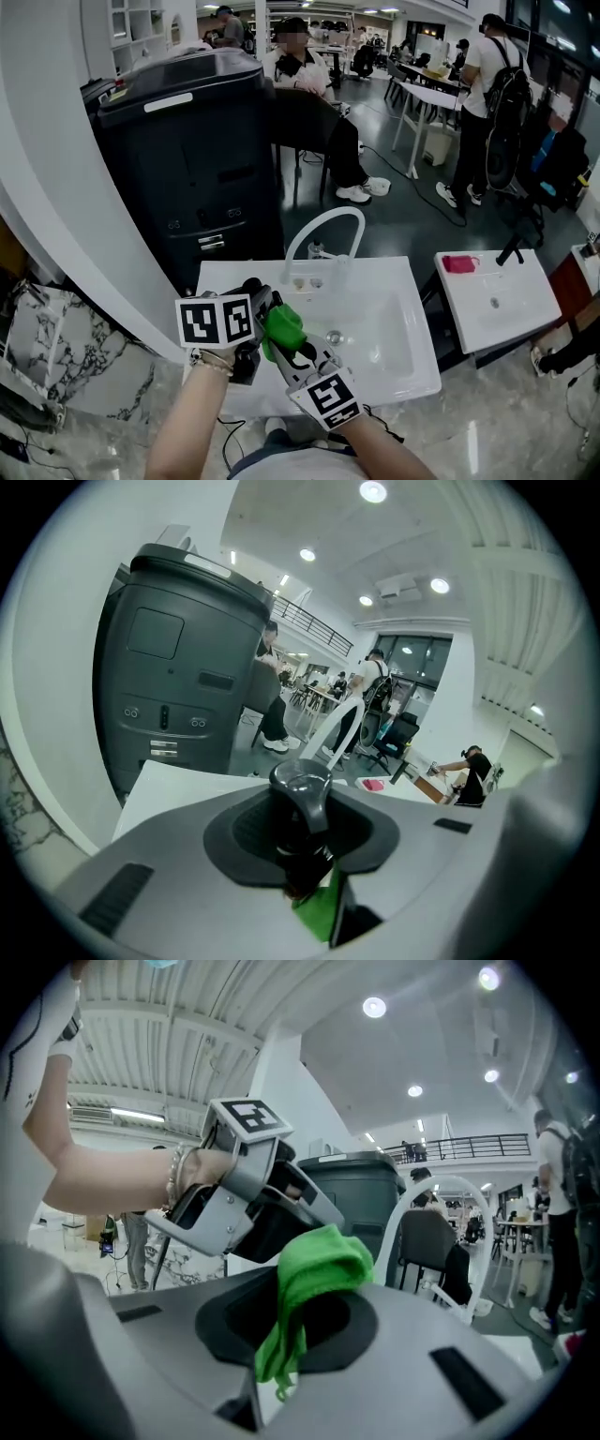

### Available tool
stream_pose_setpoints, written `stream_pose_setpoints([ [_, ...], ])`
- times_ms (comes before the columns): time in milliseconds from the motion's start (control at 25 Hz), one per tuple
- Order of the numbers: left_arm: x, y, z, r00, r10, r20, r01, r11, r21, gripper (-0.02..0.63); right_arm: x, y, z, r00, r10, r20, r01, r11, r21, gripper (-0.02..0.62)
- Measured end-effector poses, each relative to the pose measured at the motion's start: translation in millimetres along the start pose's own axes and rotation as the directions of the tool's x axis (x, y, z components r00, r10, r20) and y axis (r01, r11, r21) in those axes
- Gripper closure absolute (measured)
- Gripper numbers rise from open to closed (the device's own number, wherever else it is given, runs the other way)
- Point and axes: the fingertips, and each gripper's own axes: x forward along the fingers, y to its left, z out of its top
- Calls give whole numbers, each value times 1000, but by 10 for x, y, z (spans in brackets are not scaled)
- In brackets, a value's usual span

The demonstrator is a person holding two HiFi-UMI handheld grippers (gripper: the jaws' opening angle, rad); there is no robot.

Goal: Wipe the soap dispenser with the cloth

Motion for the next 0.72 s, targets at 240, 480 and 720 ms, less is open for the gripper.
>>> stream_pose_setpoints([
  [240,-35,61,9,999,31,9,-32,999,12,502,163,29,-73,1000,-15,-26,15,1000,-6,550],
  [480,-95,104,55,1000,17,21,-17,1000,7,501,124,-100,-251,993,-82,-90,83,997,2,549],
  [720,-137,73,118,1000,-6,29,5,999,35,502,-34,-385,-529,970,-173,-171,184,982,47,549],
])
